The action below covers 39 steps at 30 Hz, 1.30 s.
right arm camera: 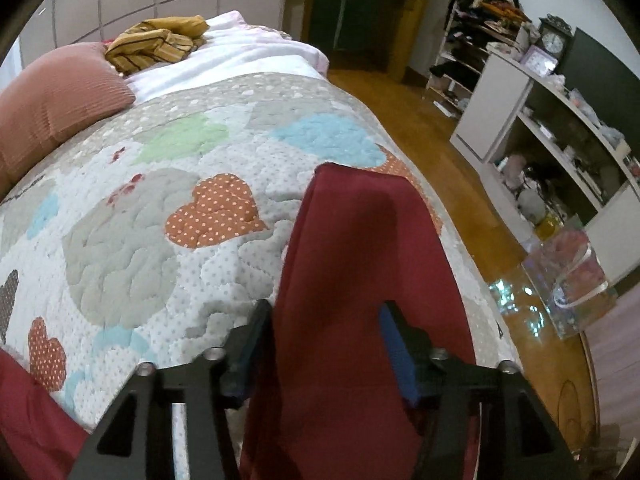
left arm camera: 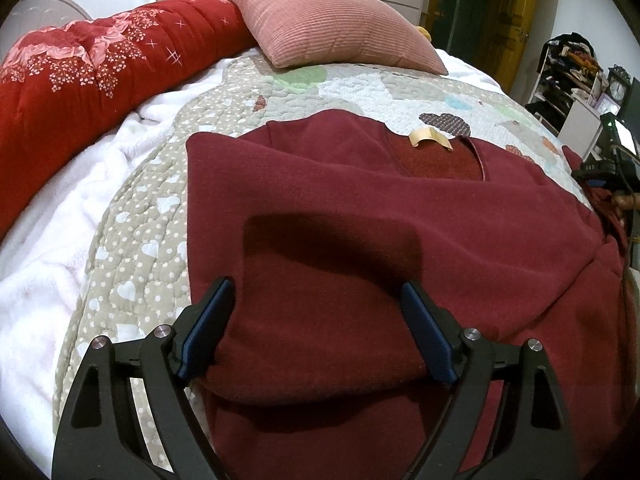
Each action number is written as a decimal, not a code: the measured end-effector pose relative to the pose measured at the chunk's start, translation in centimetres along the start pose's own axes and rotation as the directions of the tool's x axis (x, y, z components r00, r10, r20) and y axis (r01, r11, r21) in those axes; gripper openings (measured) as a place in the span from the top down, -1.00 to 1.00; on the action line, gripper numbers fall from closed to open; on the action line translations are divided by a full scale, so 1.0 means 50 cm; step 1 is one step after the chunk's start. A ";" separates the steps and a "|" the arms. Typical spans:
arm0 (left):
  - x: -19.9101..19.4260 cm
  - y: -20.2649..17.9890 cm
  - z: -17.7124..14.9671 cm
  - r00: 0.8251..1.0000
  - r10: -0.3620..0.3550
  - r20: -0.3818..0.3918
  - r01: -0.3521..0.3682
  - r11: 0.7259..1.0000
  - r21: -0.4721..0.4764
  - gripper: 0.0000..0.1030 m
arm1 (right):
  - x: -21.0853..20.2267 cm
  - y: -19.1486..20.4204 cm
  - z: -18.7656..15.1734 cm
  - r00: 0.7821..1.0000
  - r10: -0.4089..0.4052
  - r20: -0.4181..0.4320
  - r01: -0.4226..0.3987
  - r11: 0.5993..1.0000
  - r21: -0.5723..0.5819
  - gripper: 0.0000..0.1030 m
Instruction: Fold small clothes
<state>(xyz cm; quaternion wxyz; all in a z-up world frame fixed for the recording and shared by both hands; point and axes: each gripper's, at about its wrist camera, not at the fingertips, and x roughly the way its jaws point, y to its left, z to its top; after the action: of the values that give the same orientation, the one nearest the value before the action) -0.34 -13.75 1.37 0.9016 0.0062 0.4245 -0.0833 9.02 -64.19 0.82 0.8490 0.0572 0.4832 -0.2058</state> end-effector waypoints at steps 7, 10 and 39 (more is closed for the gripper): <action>0.001 0.001 0.001 1.000 0.001 -0.001 -0.001 1.000 0.003 -0.69 | -0.024 -0.008 -0.014 0.998 0.034 0.049 -0.032 0.999 -0.035 0.82; 0.001 0.001 0.000 1.000 -0.002 0.000 0.002 1.000 0.001 -0.69 | -0.052 -0.035 -0.026 0.988 0.137 0.068 -0.138 0.990 0.006 0.83; -0.152 -0.282 0.181 0.891 -0.453 0.019 0.454 0.890 -0.052 -0.68 | -0.315 -0.057 -0.272 0.650 0.694 0.309 -0.682 0.712 -0.165 0.83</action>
<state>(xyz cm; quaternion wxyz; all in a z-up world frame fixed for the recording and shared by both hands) -0.36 -27.31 13.81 0.8584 -0.1178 0.4135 -0.2797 -10.01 -58.13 7.23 0.9356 0.1842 0.2705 0.1328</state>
